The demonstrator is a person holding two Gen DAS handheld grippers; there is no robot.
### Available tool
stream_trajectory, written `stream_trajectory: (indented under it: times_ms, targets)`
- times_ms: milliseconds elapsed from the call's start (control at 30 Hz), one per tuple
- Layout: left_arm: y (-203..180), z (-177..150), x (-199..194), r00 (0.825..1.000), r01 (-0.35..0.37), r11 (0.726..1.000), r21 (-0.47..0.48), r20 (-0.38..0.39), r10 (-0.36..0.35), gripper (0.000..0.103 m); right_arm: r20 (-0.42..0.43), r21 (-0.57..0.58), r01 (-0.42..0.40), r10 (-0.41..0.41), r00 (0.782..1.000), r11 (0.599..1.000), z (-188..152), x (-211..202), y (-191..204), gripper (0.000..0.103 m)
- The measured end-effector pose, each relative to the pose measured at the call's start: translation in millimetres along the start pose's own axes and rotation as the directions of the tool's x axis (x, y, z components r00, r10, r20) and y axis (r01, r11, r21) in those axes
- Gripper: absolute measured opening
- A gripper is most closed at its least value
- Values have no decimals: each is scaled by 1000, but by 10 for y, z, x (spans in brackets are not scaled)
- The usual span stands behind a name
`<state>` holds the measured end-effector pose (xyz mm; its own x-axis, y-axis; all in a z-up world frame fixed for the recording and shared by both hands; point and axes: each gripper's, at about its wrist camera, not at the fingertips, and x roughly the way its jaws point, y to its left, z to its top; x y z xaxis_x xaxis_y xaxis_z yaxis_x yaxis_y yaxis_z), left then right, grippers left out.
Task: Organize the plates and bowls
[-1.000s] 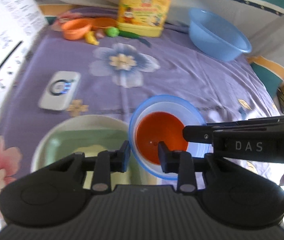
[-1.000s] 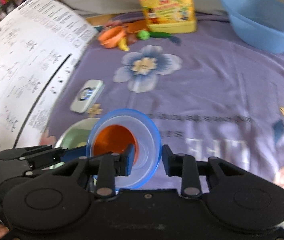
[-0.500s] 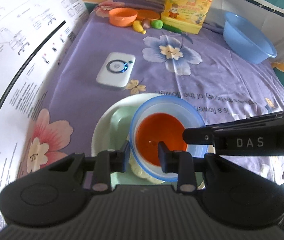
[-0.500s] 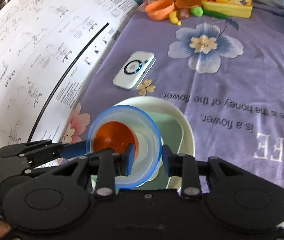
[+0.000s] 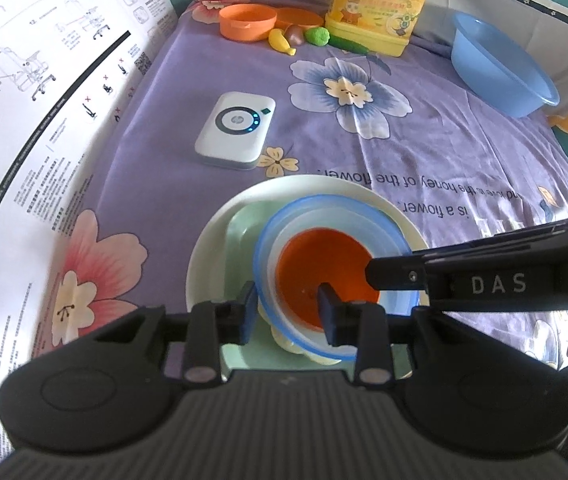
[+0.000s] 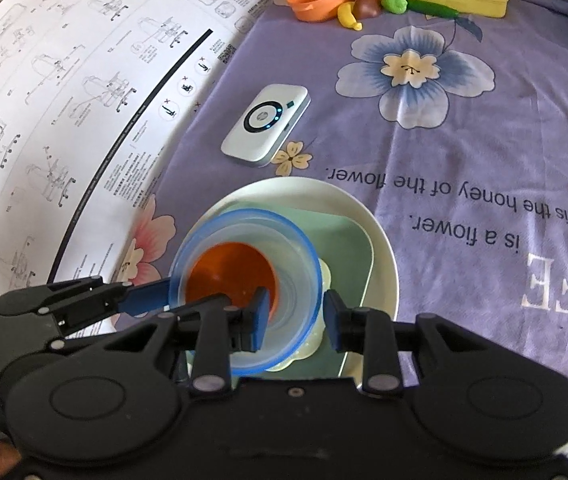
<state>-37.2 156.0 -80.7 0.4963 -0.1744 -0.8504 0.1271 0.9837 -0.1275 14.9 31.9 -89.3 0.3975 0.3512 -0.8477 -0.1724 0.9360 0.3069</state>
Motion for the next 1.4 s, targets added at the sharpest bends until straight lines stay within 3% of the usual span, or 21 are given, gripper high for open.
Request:
stream_trajectory:
  times_ms: [300,367,433,533,600,633,800,967,1400]
  targets:
    - [-2,-4,6,1000,-3,1000,2,7,3,36,19,-6,0,0,1000,1000,-29,-58,-3,32]
    - [-4,-2,-18,1000,-6,1000,4,17,5,41,29,-9,3,-3,1000,1000,-33,-91,3,32]
    - [-7,-2,-51,999,-17,1000,7,34,17,58,44,-10,6,-6,999,1000,-39,-143,4,32]
    - [-18,-11,-160,995,-40,999,21,90,38,79,75,-14,13,-12,997,1000,-54,-247,3,49]
    - [-27,-15,-252,990,-55,998,29,134,51,96,113,-18,26,-24,993,999,-74,-357,3,80]
    - [-31,-15,-297,986,-63,998,30,157,58,103,135,-19,33,-30,990,999,-83,-415,0,85]
    - [-35,-13,-465,975,-46,998,42,221,36,103,207,-7,46,-44,977,999,-145,-667,-61,98]
    - [-26,-76,-583,968,-35,998,59,250,19,103,251,14,57,-59,966,998,-272,-861,-191,103]
    - [62,-285,-655,968,-43,998,53,250,28,103,264,65,72,-87,961,995,-618,-952,-378,103]
